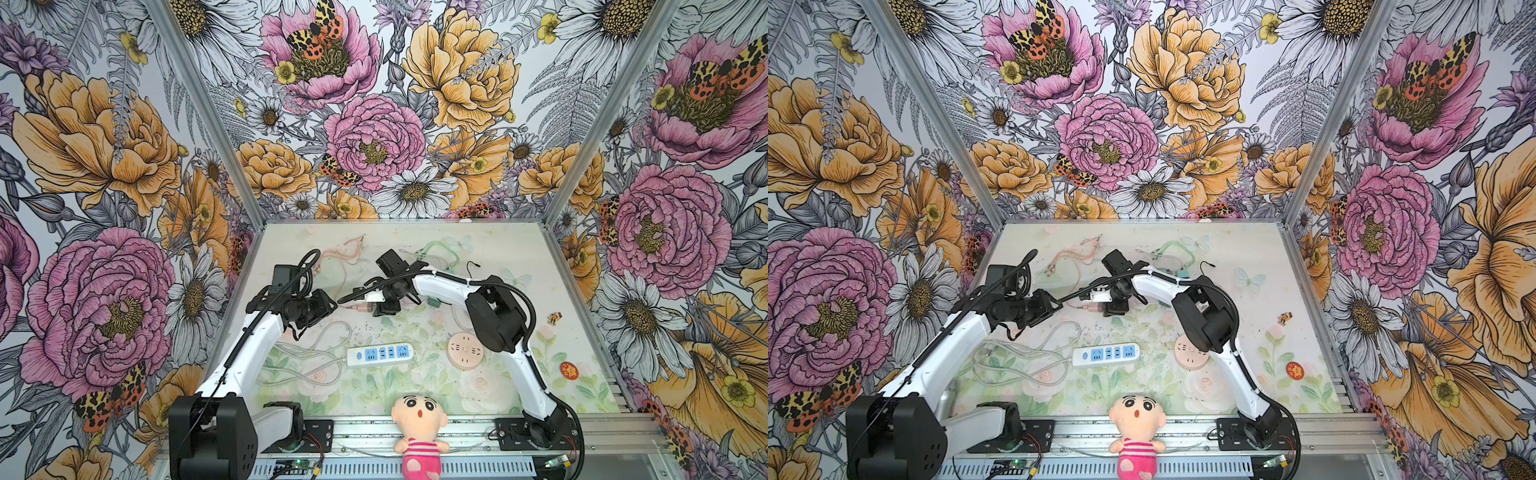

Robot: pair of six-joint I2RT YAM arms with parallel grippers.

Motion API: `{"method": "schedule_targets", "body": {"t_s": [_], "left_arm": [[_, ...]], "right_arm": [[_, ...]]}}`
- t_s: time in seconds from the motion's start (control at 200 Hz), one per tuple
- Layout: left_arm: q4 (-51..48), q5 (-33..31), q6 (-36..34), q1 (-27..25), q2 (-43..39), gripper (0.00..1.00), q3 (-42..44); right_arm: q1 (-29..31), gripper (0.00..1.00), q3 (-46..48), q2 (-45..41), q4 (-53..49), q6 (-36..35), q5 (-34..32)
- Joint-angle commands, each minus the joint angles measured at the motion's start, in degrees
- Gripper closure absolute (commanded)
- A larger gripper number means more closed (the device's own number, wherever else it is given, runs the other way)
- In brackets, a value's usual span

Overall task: Insert the plug
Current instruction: 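Lower the right gripper and close it on the pink charger while the left withdraws, then lift the pink charger with the right gripper, prongs toward the robot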

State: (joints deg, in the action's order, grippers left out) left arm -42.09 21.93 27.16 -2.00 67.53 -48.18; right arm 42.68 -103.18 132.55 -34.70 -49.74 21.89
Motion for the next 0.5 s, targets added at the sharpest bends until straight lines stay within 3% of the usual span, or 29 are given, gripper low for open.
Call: {"method": "schedule_targets", "body": {"t_s": [0.0,0.365,0.495], "left_arm": [[0.6,0.8,0.9,0.8,-1.5,0.58,1.1],[0.6,0.5,1.4,1.4,-3.4,0.58,3.0],[0.6,0.6,1.4,1.7,-4.2,0.58,3.8]], "right_arm": [[0.9,0.36,-1.2,0.6,-2.6,2.2,0.7],[2.0,0.33,-6.7,3.8,-2.6,11.5,-0.9],[2.2,0.35,-6.6,3.9,-2.6,11.6,-0.8]]}}
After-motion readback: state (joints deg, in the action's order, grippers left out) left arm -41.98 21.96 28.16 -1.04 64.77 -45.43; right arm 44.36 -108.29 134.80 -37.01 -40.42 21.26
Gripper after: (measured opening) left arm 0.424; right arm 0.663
